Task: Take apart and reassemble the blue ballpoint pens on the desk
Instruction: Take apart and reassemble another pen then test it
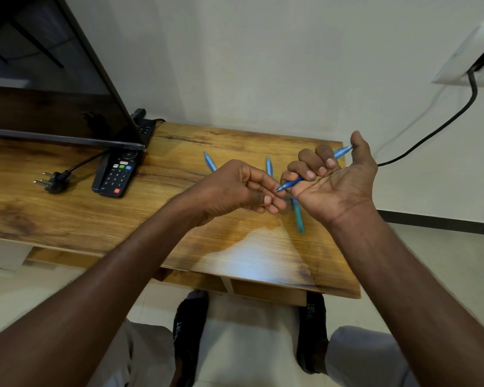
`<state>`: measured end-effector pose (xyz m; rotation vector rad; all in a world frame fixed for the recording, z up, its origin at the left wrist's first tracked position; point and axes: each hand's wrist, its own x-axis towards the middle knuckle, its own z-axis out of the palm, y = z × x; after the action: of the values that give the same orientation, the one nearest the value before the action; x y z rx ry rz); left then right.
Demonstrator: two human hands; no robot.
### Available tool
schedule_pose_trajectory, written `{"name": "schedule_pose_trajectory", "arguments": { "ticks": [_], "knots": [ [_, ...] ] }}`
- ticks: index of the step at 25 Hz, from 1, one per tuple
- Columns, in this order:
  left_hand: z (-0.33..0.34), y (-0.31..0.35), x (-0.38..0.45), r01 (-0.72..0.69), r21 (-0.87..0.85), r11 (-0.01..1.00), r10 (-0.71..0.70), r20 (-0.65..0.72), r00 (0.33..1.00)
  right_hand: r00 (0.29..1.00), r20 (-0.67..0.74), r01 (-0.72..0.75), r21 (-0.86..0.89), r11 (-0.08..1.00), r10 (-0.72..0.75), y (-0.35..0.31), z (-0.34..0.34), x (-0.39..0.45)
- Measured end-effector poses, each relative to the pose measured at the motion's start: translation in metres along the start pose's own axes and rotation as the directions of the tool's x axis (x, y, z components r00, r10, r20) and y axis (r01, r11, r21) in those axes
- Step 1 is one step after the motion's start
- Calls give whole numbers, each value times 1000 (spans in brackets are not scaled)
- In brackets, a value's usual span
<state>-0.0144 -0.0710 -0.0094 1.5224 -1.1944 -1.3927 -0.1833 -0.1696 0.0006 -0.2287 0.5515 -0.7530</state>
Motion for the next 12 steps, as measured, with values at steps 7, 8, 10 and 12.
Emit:
{"name": "schedule_pose_trajectory", "arguments": {
  "ticks": [7,8,10,12],
  "knots": [
    [0,0,0,-3,22,1000,3,8,1000,999,-39,-22,-32,999,21,-1,1,0],
    [0,0,0,-2,20,1000,2,4,1000,999,-38,-25,-24,999,24,-1,2,0],
    [0,0,0,0,19,1000,0,3,1000,999,-34,-28,-9,1000,28,-1,2,0],
    [0,0,0,2,17,1000,-2,5,1000,999,-35,-23,2,1000,23,-1,0,0]
  ]
}}
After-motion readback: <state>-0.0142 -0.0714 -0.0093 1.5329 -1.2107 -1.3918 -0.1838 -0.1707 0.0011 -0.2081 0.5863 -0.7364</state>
